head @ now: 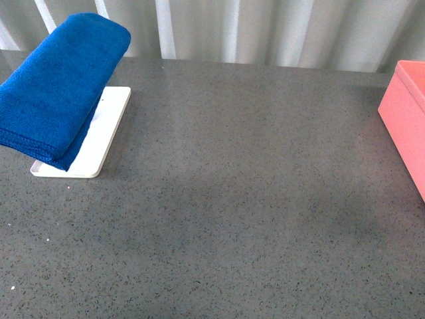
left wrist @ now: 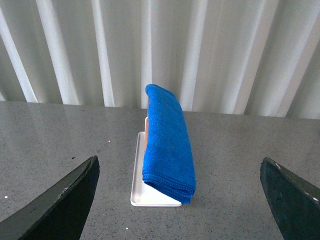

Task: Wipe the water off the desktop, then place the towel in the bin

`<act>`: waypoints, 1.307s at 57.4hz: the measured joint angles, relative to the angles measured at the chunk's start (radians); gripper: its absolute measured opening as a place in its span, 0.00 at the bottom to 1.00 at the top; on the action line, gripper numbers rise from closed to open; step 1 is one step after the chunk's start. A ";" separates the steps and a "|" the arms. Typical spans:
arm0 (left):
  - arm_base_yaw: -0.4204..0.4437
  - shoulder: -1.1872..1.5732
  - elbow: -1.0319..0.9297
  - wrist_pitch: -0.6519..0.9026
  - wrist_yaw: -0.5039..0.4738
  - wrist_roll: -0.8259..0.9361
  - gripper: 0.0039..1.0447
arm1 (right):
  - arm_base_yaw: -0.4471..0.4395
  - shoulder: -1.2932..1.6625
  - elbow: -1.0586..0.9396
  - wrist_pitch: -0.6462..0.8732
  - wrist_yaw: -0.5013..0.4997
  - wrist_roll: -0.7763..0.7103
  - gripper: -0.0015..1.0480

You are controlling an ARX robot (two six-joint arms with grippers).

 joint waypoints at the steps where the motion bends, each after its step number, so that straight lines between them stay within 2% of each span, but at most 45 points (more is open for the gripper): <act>1: 0.000 0.000 0.000 0.000 0.000 0.000 0.94 | 0.000 0.000 0.000 0.000 0.000 0.000 0.93; 75: 0.000 0.000 0.000 0.000 0.000 0.000 0.94 | 0.000 0.000 0.000 0.000 0.000 0.000 0.93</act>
